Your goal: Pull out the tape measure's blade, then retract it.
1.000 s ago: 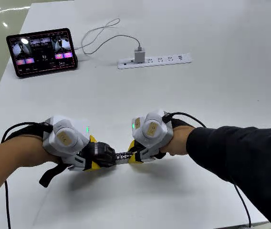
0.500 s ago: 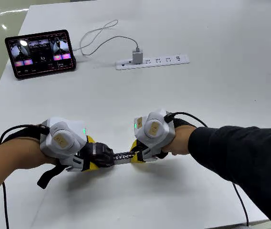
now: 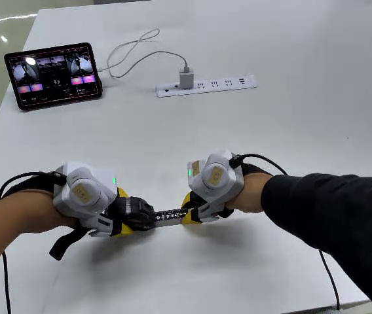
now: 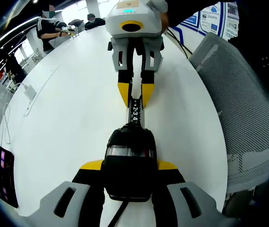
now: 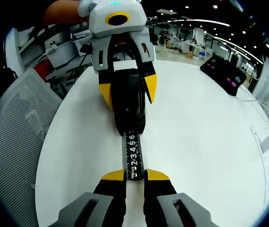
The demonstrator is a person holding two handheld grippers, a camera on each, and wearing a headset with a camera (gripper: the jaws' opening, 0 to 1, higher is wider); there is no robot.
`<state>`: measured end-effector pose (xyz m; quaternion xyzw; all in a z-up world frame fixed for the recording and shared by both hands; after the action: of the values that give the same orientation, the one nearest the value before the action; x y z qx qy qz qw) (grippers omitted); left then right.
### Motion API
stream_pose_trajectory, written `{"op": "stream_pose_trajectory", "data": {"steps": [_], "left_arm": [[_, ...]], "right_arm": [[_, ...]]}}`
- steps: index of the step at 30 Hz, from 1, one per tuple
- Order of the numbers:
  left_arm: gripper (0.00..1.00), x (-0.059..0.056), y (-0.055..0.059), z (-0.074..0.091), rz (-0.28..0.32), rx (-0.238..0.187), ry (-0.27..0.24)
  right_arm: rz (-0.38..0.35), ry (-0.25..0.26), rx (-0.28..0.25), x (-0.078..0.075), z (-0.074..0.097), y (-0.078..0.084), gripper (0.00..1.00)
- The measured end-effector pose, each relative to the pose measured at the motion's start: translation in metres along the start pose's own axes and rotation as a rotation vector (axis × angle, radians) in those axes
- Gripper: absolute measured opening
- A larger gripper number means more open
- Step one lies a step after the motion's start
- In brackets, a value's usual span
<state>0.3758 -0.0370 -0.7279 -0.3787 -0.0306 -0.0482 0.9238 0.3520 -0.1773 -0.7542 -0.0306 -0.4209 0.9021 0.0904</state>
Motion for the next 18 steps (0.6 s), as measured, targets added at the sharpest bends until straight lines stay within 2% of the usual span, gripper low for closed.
{"op": "stream_pose_trajectory", "data": {"steps": [18], "left_arm": [[0.33,-0.0005,0.0006,-0.0004,0.005,-0.006,0.001]], "right_arm": [[-0.011,0.001,0.011,-0.0004,0.0084,0.0063,0.09]]}}
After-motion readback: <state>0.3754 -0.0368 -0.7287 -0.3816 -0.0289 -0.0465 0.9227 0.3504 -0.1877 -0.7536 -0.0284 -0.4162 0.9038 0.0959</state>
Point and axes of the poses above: the centre of the closed fingertips' face, and the gripper's own axes: z roughly backward along the fingers, x roughly to its left, y roughly out of its underside, the point moved 5 cm from there along z, roughly backward along the fingers, and after that the axes turned 13 degrees about -x, right-handed, at the moved point
